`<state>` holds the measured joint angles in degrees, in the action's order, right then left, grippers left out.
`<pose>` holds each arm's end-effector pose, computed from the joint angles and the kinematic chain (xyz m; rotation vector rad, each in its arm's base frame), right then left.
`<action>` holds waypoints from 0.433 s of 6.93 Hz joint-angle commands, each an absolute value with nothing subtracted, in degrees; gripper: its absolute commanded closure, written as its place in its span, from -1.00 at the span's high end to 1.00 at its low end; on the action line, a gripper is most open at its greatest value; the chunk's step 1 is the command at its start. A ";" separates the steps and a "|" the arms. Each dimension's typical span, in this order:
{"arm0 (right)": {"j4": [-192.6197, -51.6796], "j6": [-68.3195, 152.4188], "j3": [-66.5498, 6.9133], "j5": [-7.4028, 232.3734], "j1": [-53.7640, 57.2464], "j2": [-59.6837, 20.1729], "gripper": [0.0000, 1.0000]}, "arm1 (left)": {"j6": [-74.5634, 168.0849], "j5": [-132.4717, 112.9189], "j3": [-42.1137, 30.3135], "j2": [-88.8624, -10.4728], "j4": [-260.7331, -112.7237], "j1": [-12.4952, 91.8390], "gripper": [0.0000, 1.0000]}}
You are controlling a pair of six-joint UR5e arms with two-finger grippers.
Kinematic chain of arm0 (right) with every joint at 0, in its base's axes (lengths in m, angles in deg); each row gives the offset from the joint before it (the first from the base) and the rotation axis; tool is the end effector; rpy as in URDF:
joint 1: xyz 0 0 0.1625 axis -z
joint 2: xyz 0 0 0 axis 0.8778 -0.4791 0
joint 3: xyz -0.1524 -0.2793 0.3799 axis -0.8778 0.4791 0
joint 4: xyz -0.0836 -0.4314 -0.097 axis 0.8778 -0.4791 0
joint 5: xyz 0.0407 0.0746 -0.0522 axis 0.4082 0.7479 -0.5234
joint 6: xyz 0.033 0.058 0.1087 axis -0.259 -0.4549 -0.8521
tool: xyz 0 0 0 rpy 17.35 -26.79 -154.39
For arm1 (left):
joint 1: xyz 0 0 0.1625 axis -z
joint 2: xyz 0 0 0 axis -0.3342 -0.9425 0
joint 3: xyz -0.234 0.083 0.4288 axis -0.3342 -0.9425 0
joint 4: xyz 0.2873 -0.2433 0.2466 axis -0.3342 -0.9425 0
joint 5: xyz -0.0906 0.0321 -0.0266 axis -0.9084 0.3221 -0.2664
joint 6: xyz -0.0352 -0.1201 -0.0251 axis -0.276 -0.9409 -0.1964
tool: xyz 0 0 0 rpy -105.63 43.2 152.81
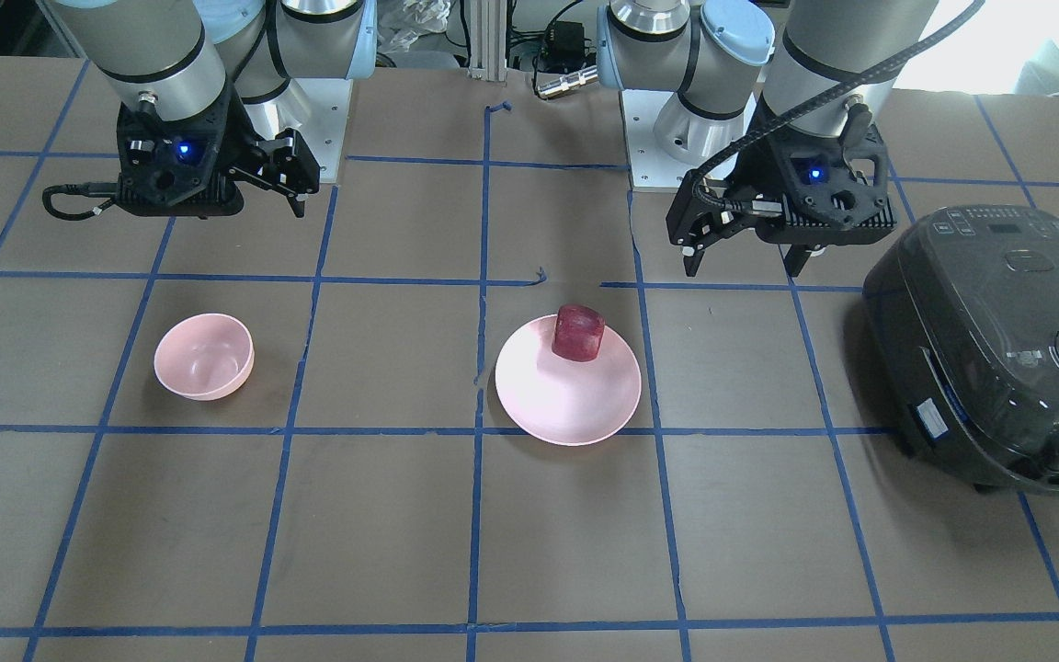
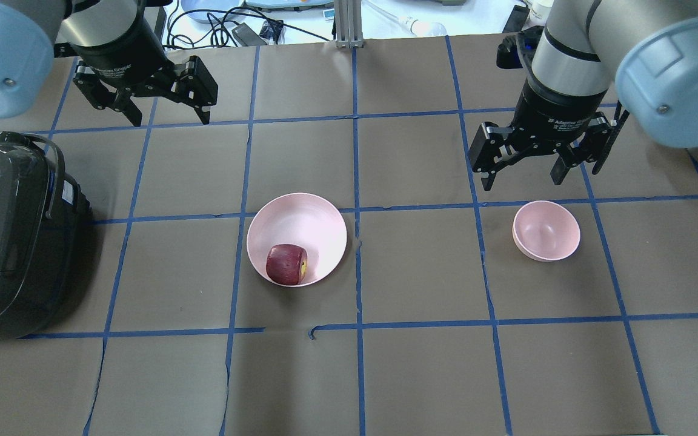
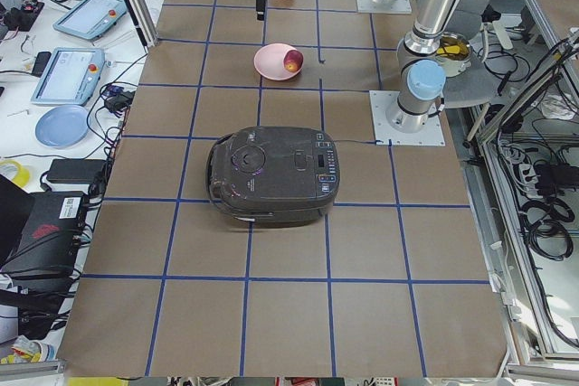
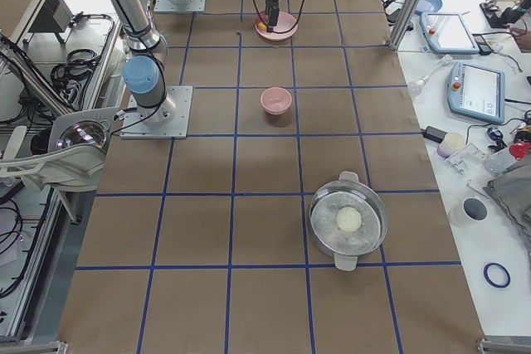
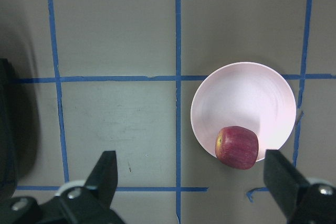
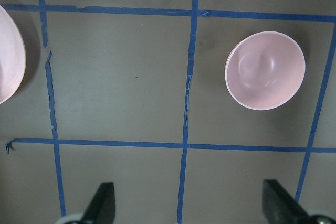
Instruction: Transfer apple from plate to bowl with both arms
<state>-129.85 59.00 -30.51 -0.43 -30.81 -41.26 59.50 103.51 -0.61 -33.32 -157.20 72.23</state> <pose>0.1525 -0.4940 0.5008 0.0718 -3.1333 -0.2149 -0.1467 -0.5627 0.5456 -0.0081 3.1112 -0.1188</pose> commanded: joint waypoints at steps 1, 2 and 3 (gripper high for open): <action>-130.04 58.64 -30.51 -0.45 -30.91 -40.48 1.00 | 59.47 103.51 -0.71 -33.33 -157.20 72.23 1.00; -129.87 58.64 -30.25 -0.45 -30.74 -40.74 1.00 | 59.47 103.51 -0.71 -33.33 -157.20 72.23 1.00; -129.95 58.73 -30.42 -0.45 -30.82 -40.56 1.00 | 59.47 103.51 -0.80 -33.33 -157.20 72.23 1.00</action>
